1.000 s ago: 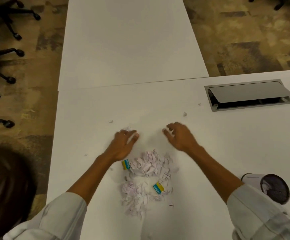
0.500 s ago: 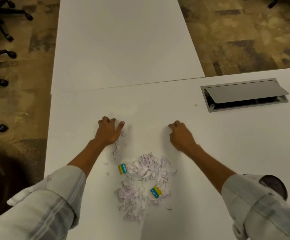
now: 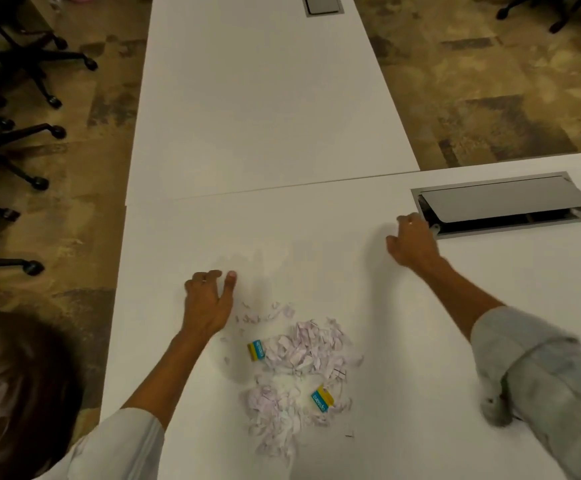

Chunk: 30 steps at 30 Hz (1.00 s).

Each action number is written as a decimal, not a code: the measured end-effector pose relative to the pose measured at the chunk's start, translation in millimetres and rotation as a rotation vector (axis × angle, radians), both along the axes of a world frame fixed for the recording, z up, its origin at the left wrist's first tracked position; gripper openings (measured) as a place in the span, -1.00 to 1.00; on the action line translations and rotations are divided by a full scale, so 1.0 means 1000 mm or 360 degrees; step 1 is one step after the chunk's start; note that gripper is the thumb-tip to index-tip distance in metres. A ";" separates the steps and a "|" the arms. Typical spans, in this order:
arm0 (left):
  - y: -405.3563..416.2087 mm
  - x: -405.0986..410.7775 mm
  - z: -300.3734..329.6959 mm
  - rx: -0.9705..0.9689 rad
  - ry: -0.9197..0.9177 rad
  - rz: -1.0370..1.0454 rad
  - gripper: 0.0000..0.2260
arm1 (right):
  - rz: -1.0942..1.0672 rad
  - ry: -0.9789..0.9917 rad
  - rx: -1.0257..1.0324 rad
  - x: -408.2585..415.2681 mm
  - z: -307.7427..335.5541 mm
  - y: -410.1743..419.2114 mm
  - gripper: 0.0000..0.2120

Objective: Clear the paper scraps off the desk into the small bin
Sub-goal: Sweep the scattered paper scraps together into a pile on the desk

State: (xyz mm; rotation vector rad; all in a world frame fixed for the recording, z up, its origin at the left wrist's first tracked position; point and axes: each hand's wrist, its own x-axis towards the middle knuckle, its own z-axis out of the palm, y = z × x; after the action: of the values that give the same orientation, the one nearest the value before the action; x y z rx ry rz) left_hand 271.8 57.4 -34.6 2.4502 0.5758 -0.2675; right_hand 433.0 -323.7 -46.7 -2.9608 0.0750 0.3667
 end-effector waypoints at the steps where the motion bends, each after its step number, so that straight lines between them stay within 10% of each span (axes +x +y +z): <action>1: 0.016 -0.001 0.000 0.0028 0.0055 0.0090 -0.32 | 0.0029 0.0065 -0.0104 0.012 -0.002 -0.007 -0.58; 6: 0.062 -0.023 -0.003 -0.0044 0.0388 0.0337 -0.26 | 0.0171 0.0095 -0.0357 0.016 -0.012 -0.005 -0.74; 13: 0.047 -0.048 -0.014 -0.0315 0.0328 0.0620 -0.34 | 0.0425 -0.0017 0.0103 -0.097 -0.022 0.084 -0.70; 20: -0.006 -0.058 -0.011 -0.0858 0.0211 0.0488 -0.44 | 0.0991 0.0376 0.0278 -0.155 -0.010 0.159 -0.64; 30: -0.022 -0.035 0.000 -0.0864 0.0257 0.0360 -0.48 | 0.1437 0.0252 0.0018 -0.122 -0.003 0.217 -0.54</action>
State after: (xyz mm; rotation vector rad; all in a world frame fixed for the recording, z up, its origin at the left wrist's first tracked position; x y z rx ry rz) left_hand 236.9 35.0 -35.1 1.8362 0.7330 -0.4637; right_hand 310.8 -106.6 -50.0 -2.7541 -1.2505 0.6815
